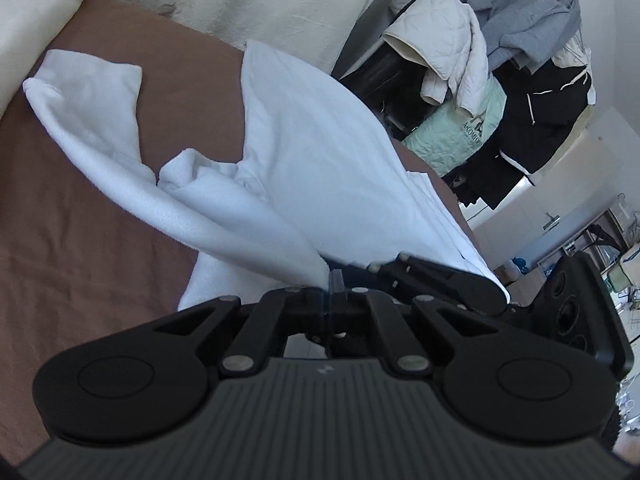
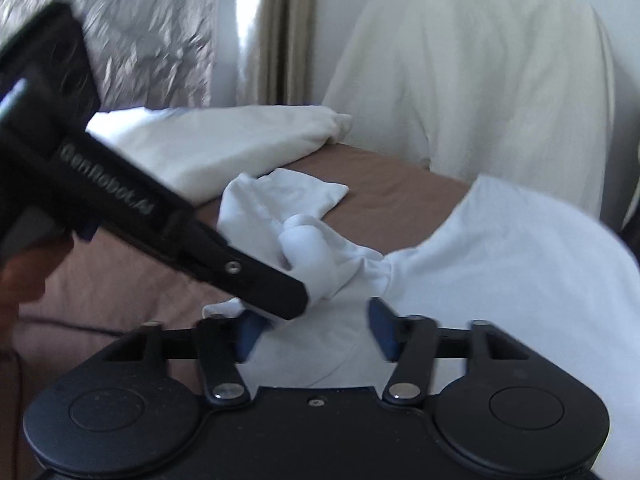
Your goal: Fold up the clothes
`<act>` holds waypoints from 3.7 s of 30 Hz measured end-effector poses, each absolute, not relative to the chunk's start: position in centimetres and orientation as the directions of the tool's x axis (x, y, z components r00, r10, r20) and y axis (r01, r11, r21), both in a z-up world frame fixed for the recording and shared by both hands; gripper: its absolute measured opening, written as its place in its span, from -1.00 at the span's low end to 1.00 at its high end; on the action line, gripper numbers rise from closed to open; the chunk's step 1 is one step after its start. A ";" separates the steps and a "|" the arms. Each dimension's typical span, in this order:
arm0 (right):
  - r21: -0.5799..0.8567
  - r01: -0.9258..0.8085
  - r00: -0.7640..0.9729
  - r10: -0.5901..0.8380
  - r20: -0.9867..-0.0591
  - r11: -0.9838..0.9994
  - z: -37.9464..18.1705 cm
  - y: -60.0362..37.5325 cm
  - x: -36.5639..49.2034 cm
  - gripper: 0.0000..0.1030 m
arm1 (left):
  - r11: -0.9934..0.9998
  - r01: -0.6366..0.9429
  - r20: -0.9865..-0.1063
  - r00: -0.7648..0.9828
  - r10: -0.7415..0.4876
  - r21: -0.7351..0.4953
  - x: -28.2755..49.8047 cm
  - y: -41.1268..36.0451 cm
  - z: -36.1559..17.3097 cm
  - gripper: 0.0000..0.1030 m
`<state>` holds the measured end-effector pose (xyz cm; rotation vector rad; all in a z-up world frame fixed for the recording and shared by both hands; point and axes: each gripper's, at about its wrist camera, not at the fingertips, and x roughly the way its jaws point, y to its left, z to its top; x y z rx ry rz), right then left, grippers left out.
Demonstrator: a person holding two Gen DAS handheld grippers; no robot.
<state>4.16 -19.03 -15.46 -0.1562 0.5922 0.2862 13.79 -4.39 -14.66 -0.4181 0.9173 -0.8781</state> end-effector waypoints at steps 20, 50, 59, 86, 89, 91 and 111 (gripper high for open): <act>0.376 0.155 0.755 0.137 -0.642 0.914 -17.5 -31.4 5.1 -0.75 | 0.640 0.043 -0.580 0.379 -0.721 -0.767 17.7 1.7 -20.3 -0.48; -0.046 -0.074 0.849 0.039 -0.526 0.996 -15.0 -25.9 9.3 -0.89 | 0.779 0.327 -0.580 0.529 -0.620 -0.534 19.6 -3.6 -16.0 -0.77; -0.011 0.110 0.777 -0.093 -0.622 0.994 -17.2 -30.3 9.5 -0.89 | 0.858 0.261 -0.619 0.603 -0.502 -0.442 17.8 -3.4 -16.1 -0.20; 0.413 -0.093 0.807 0.311 -0.501 0.906 -14.6 -31.4 7.1 -0.87 | 0.927 0.163 -0.354 0.891 -0.285 -0.337 17.0 0.0 -6.4 -0.97; 0.496 -0.133 0.783 0.398 -0.478 0.858 -14.3 -31.3 6.4 -0.74 | 0.976 0.204 -0.259 0.941 -0.217 -0.075 15.2 0.1 -3.5 -0.97; 0.595 -0.143 0.776 0.463 -0.428 0.791 -14.1 -31.4 6.3 -0.70 | 0.980 0.195 -0.209 0.960 -0.186 0.024 14.1 1.1 -2.2 -0.97; 0.149 -0.314 0.668 0.330 -0.667 0.938 -16.0 -19.5 3.6 -0.13 | 0.817 -0.108 -0.534 0.803 -0.264 -0.567 17.3 16.5 -9.6 -0.94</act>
